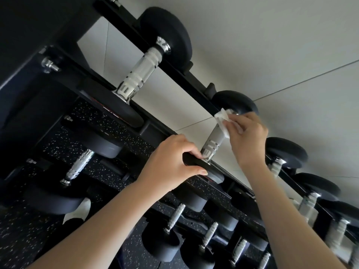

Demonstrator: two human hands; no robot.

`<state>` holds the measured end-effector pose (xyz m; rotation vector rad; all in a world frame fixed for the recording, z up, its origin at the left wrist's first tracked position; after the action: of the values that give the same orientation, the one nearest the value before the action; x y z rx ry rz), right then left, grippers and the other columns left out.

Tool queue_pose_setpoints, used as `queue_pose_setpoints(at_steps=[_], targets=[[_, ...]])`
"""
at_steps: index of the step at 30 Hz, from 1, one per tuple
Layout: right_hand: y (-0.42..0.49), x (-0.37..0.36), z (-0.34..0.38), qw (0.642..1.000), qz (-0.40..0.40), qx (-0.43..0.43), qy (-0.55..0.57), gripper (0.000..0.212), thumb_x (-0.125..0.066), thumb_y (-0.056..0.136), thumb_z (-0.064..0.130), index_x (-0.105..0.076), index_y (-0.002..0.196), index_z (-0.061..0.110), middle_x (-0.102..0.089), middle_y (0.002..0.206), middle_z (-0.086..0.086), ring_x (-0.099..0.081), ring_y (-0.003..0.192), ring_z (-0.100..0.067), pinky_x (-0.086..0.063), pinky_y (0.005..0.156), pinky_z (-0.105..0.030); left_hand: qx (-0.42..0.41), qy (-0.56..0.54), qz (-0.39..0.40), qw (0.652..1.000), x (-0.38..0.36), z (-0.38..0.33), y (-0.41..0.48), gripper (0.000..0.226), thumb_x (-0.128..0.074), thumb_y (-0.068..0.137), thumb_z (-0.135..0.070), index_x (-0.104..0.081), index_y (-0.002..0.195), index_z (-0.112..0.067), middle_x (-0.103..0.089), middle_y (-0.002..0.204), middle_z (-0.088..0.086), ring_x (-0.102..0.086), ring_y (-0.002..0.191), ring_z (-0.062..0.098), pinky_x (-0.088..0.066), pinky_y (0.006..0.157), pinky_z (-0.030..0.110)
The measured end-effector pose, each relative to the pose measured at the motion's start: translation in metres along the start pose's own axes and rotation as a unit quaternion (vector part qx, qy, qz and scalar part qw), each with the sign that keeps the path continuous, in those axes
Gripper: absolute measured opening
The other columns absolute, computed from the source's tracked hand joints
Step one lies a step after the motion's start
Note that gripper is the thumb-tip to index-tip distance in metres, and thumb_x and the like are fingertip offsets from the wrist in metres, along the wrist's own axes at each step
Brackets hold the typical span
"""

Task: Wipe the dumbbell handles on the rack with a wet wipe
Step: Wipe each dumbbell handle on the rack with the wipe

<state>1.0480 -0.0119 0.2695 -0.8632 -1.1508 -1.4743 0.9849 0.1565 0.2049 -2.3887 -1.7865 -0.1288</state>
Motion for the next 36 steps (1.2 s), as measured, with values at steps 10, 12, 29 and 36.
queue_pose_setpoints(at_steps=[10, 12, 29, 36], targets=[[-0.027, -0.008, -0.009, 0.991, -0.036, -0.081, 0.104, 0.016, -0.069, 0.082, 0.011, -0.072, 0.097, 0.006, -0.063, 0.089, -0.003, -0.054, 0.075, 0.003, -0.041, 0.068, -0.005, 0.009, 0.003, 0.001, 1.0, 0.001, -0.003, 0.0, 0.022, -0.082, 0.063, -0.037, -0.069, 0.081, -0.031, -0.059, 0.087, -0.012, -0.056, 0.088, 0.006, -0.05, 0.075, 0.038], [-0.037, -0.009, -0.007, 0.99, -0.011, -0.075, 0.118, 0.016, -0.071, 0.081, 0.011, -0.072, 0.096, 0.007, -0.062, 0.087, 0.001, -0.055, 0.075, 0.005, -0.042, 0.068, -0.005, 0.008, 0.011, 0.003, 1.0, 0.001, -0.005, -0.001, 0.022, -0.082, 0.064, -0.035, -0.069, 0.081, -0.029, -0.059, 0.087, -0.012, -0.057, 0.088, 0.007, -0.05, 0.075, 0.038], [-0.08, 0.053, -0.045, 0.928, -0.099, -0.281, 0.223, 0.016, -0.069, 0.083, 0.019, -0.071, 0.099, 0.017, -0.069, 0.093, 0.002, -0.058, 0.08, -0.005, -0.043, 0.069, -0.009, -0.055, 0.191, 0.07, 0.978, -0.005, -0.038, -0.002, 0.035, -0.076, 0.068, -0.043, -0.067, 0.098, -0.028, -0.056, 0.093, -0.016, -0.051, 0.093, 0.004, -0.041, 0.081, 0.021], [-0.108, 0.089, -0.095, 0.897, -0.131, -0.332, 0.259, 0.01, -0.07, 0.082, 0.018, -0.07, 0.091, 0.023, -0.069, 0.081, 0.004, -0.06, 0.074, -0.01, -0.053, 0.073, -0.024, -0.125, 0.229, 0.064, 0.963, -0.054, -0.075, -0.006, 0.035, -0.078, 0.069, -0.041, -0.068, 0.096, -0.022, -0.059, 0.095, -0.011, -0.05, 0.093, 0.009, -0.039, 0.091, 0.036]])
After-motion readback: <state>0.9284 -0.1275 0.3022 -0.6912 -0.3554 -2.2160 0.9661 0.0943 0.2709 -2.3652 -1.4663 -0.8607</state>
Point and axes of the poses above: each hand's wrist, its own y-axis towards the middle knuckle, its own x-axis out of the back of the hand, z = x × y, the point moved 4 cm from there along y, towards the middle knuckle
